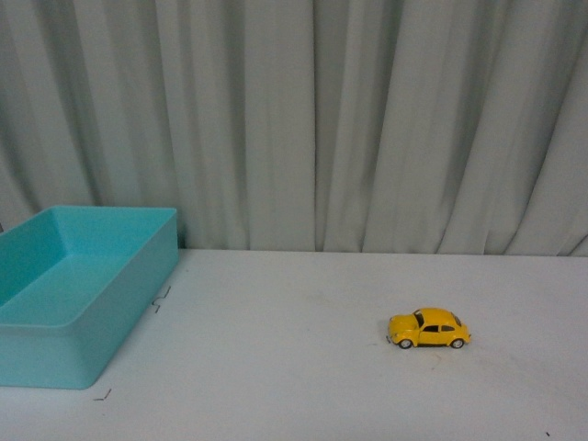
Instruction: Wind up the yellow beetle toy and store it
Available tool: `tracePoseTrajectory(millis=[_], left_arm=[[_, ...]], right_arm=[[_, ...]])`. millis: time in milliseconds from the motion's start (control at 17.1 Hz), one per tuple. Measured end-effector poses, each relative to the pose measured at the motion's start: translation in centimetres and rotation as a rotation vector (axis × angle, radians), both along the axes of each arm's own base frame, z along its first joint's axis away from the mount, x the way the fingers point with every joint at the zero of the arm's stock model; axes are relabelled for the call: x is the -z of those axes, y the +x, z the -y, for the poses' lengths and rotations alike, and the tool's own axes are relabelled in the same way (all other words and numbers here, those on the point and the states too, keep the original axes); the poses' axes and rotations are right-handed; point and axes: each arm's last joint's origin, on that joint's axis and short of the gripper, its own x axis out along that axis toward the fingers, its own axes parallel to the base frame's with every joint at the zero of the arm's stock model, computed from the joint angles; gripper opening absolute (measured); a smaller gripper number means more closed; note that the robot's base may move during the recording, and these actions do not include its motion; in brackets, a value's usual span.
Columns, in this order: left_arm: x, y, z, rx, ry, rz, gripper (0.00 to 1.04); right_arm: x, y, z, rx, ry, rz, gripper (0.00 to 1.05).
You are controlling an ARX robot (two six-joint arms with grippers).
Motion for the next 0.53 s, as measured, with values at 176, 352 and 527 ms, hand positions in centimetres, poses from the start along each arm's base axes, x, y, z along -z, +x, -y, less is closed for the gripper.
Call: tracePoseTrajectory(millis=[176, 352, 527], left_arm=[[0.00, 0.00, 0.00, 0.000, 0.000, 0.000, 0.98], [0.00, 0.00, 0.00, 0.000, 0.000, 0.000, 0.98], [0.01, 0.00, 0.00, 0.000, 0.000, 0.000, 0.98]], right_arm=[[0.00, 0.00, 0.00, 0.000, 0.000, 0.000, 0.98], [0.00, 0.00, 0.00, 0.000, 0.000, 0.000, 0.98], [0.00, 0.00, 0.00, 0.000, 0.000, 0.000, 0.98]])
